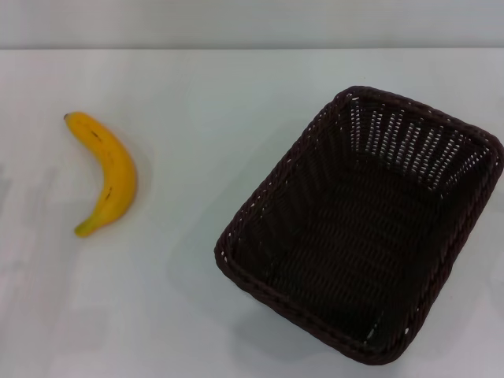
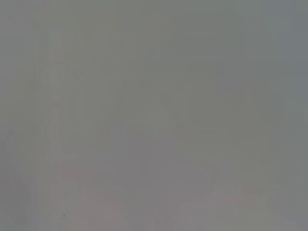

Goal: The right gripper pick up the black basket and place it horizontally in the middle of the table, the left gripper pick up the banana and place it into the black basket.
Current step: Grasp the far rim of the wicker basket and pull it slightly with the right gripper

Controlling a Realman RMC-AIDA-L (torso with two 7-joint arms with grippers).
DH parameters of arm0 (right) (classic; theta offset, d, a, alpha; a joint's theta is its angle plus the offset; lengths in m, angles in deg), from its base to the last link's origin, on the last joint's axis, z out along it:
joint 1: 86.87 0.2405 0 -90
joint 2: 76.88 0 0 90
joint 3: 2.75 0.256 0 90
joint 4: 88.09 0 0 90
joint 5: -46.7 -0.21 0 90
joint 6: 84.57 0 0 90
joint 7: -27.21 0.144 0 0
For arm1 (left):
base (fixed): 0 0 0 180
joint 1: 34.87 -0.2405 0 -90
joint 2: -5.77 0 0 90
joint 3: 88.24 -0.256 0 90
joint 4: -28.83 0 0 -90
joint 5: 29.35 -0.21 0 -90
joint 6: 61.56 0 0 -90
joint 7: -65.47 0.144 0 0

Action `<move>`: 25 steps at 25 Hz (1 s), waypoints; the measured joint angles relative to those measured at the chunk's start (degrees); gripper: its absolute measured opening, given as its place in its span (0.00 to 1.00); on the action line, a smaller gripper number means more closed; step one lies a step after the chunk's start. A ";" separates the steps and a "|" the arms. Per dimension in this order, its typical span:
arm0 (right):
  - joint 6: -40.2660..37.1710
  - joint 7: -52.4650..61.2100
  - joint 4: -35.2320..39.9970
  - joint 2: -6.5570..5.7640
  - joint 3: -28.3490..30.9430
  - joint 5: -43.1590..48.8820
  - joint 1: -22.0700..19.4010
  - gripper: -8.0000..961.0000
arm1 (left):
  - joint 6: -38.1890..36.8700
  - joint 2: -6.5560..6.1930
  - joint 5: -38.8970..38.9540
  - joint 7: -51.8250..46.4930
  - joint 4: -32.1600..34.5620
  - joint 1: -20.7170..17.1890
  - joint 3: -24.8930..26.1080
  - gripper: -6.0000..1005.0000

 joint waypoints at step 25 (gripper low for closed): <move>-5.18 63.33 56.14 -0.20 -1.38 50.23 6.12 0.89 | 0.29 0.01 -2.64 -3.19 0.00 -0.79 -0.10 0.88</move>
